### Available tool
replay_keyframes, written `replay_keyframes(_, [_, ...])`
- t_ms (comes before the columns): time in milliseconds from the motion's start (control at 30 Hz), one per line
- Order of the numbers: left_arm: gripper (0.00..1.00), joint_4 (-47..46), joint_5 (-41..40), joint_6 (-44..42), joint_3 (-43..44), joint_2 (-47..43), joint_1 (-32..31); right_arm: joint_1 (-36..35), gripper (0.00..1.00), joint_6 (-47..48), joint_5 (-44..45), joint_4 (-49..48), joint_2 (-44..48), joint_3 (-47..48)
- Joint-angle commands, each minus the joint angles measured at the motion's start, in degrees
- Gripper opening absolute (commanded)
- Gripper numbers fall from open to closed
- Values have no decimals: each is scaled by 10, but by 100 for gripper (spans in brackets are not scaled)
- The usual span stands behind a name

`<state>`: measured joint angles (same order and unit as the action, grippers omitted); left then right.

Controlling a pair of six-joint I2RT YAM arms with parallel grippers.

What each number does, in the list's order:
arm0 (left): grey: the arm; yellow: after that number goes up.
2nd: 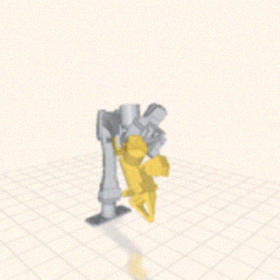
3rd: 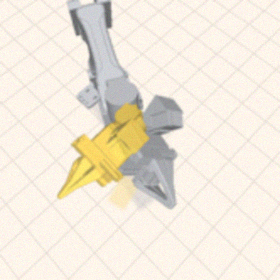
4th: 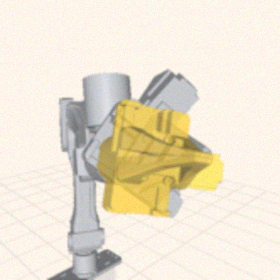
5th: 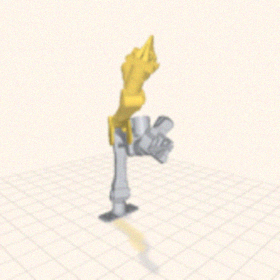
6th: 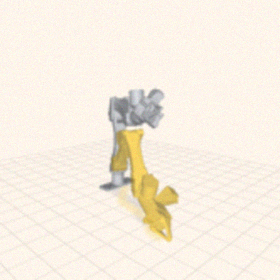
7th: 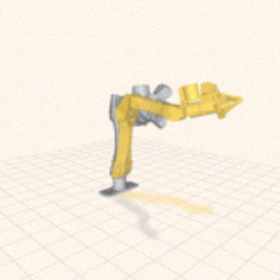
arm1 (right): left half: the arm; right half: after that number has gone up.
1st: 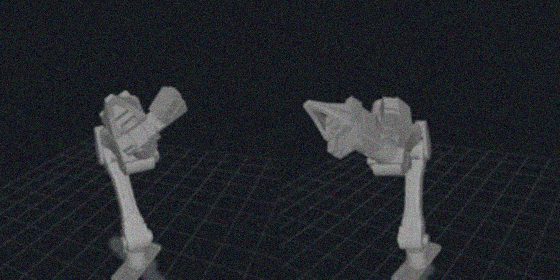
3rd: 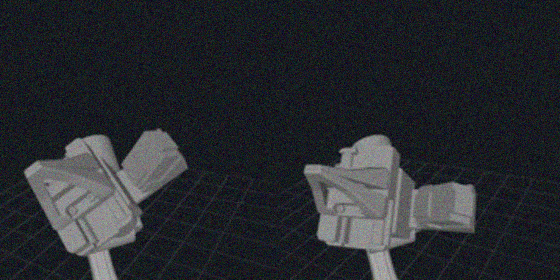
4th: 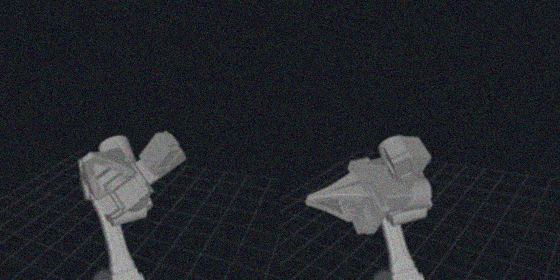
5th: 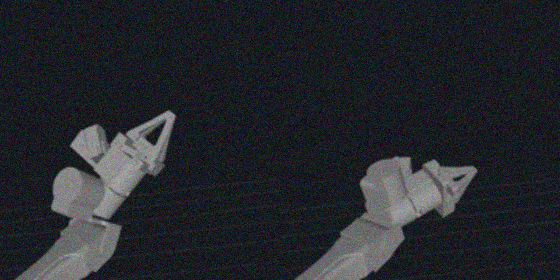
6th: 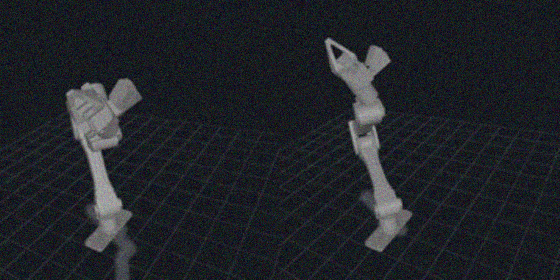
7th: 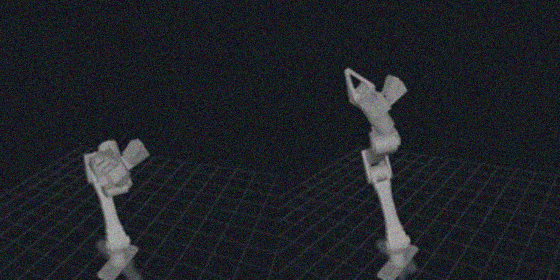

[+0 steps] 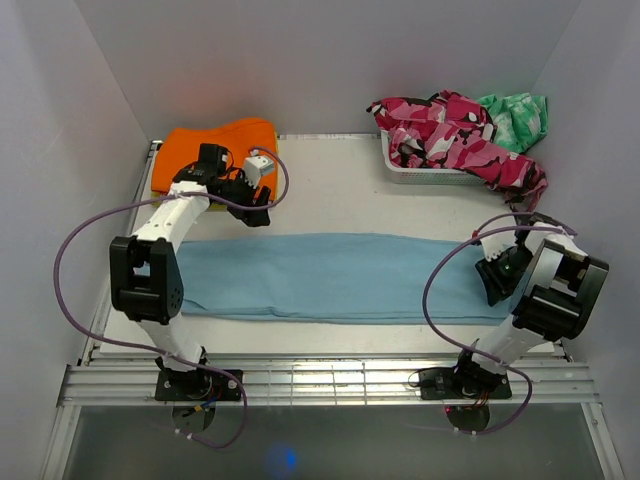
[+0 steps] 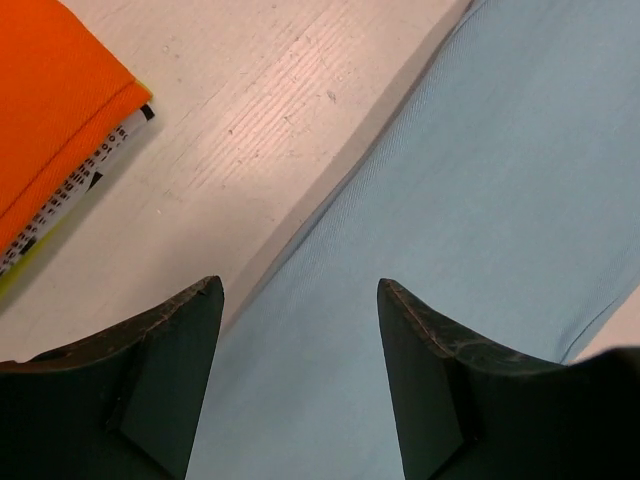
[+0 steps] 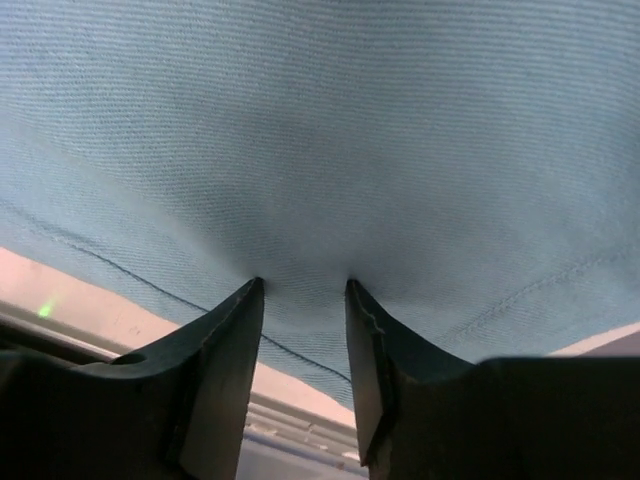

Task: Fold and stack the trousers
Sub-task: Fold the trousers

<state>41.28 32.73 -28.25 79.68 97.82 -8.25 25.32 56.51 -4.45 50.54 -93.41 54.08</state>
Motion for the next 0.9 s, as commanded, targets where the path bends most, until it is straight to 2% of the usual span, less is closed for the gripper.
replay_keyframes(0, [73, 6, 34, -7, 21, 53, 1, -18, 48, 1, -70, -56, -12, 61])
replay_keyframes(167, [71, 1, 83, -37, -4, 83, 1, -66, 59, -24, -205, 6, 49, 143])
replay_keyframes(200, [71, -12, 89, -37, -11, 85, 0, -88, 62, -32, -221, 14, 57, 151])
replay_keyframes(300, [66, -32, 98, -35, -29, 97, -1, -140, 63, -61, -258, 26, 73, 188])
replay_keyframes(433, [45, -44, 108, -51, -46, 99, -10, -194, 63, -107, -297, 30, 75, 232])
replay_keyframes(467, [31, -48, 106, -55, -61, 85, -12, -212, 61, -114, -309, 34, 72, 243])
replay_keyframes(533, [20, -85, 89, -57, -90, 57, -17, -226, 58, -149, -320, 29, 67, 257])
replay_keyframes(567, [5, -107, 82, -49, -110, 18, -19, -236, 54, -162, -338, 19, 67, 256])
replay_keyframes(600, [0, -136, 77, -51, -149, -2, -19, -240, 54, -186, -347, 14, 69, 250])
replay_keyframes(700, [0, -168, 48, -72, -216, -77, -33, -253, 52, -224, -369, -26, 77, 231])
replay_keyframes(867, [0, -199, 12, -108, -305, -177, -53, -314, 47, -292, -382, -87, 73, 191])
